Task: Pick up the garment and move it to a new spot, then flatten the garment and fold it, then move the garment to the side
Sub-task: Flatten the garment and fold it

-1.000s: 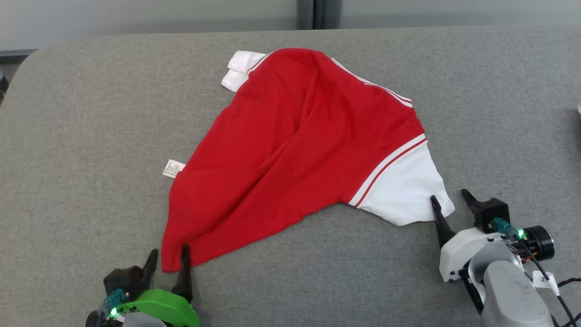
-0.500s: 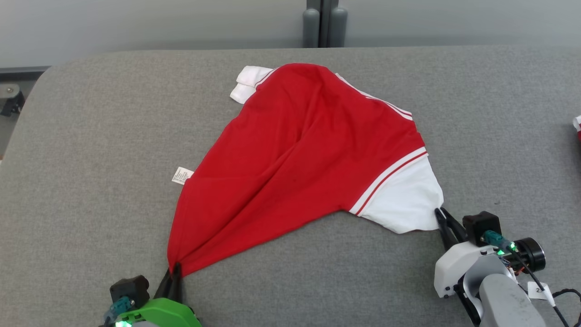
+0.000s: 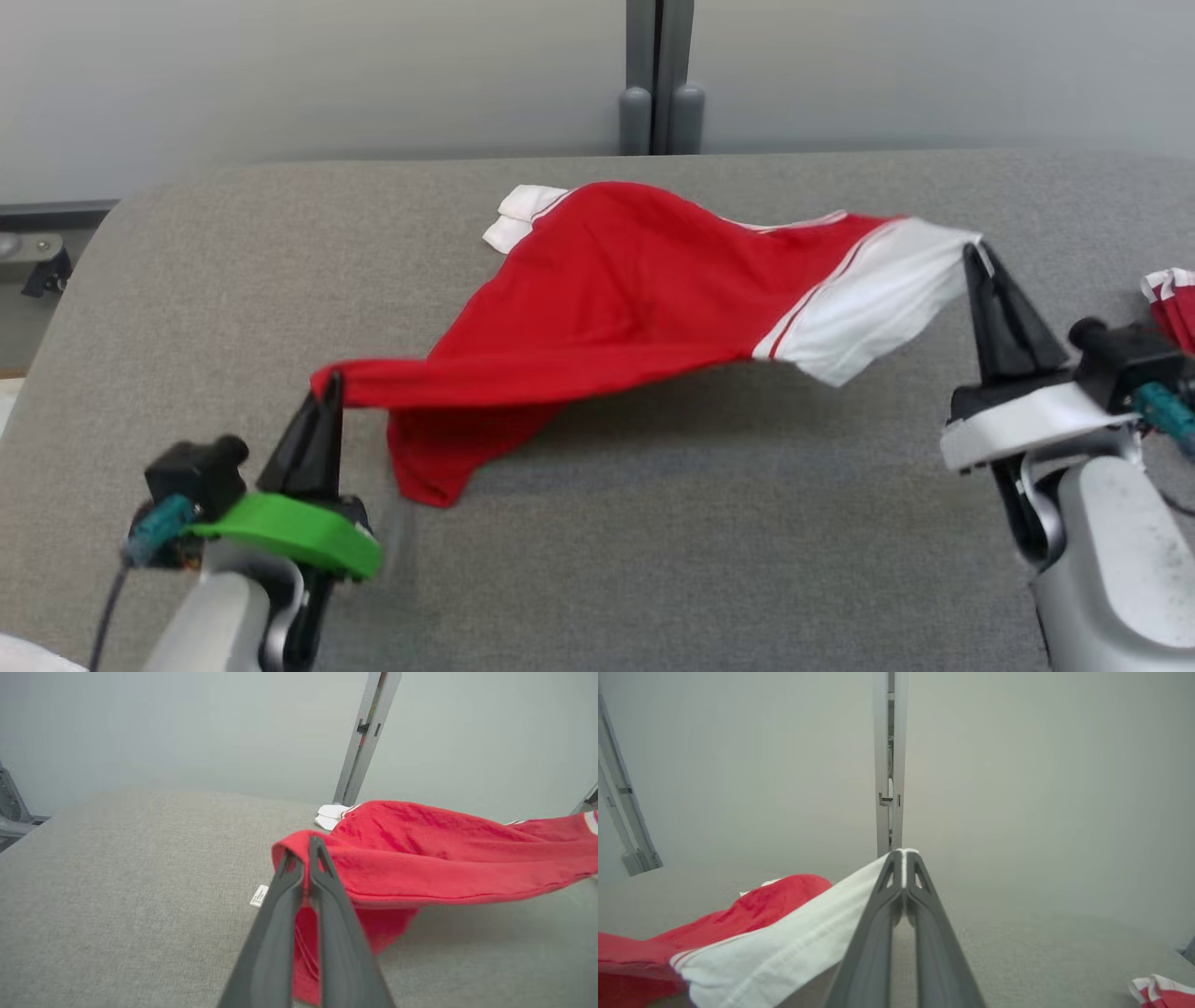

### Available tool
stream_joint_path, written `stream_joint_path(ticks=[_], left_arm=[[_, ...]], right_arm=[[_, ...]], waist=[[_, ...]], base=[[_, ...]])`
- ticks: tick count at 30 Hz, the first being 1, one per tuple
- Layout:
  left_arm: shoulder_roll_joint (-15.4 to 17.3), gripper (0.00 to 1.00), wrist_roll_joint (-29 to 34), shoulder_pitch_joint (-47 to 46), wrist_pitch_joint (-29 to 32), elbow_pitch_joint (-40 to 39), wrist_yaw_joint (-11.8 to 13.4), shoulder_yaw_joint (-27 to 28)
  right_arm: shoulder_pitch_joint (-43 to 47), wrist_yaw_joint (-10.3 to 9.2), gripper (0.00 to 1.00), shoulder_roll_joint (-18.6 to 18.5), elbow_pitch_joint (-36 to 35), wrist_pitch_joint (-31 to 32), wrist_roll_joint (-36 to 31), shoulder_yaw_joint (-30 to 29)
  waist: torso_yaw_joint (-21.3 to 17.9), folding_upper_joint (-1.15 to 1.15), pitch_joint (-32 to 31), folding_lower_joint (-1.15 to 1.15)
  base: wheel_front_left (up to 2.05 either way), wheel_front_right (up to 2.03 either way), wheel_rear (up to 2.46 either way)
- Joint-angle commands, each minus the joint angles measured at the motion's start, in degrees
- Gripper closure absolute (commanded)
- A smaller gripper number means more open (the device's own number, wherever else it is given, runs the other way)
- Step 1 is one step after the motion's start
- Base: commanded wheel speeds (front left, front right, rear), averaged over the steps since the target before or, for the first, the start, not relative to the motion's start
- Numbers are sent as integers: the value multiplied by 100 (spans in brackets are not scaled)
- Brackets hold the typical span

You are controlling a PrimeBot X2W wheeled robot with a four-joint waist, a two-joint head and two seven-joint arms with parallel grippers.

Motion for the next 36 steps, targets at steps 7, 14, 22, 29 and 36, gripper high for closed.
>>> stream_joint_path(ticks=[7, 14, 22, 29, 36], left_arm=[[893, 100, -502, -1197, 374, -1607, 14, 39], [1425, 100, -610, -2415, 1186, -2511, 42, 285], [1673, 100, -490, -3417, 1808, -2185, 34, 103], [1621, 100, -477, -4154, 1742, -1268, 18, 11], [1591, 100, 161, -5545, 990, -86, 56, -27]], right_arm=[[-1022, -12, 100, -526, -1078, 12, 696, 49], [-2390, -12, 100, -1020, -1841, 655, 922, 71], [-3628, -12, 100, -1327, -1332, 1043, 455, 510], [-4645, -12, 100, -1015, -395, 800, -118, 510], [-6000, -12, 100, -811, 615, 328, -1002, -50]], waist=[[-213, 0, -160, 0], [-390, 0, 130, 0], [-609, 0, 1010, 0], [-818, 0, 1916, 0], [-888, 0, 2370, 0]], base=[[0, 0, 0], [0, 0, 0], [0, 0, 0], [0, 0, 0], [0, 0, 0]])
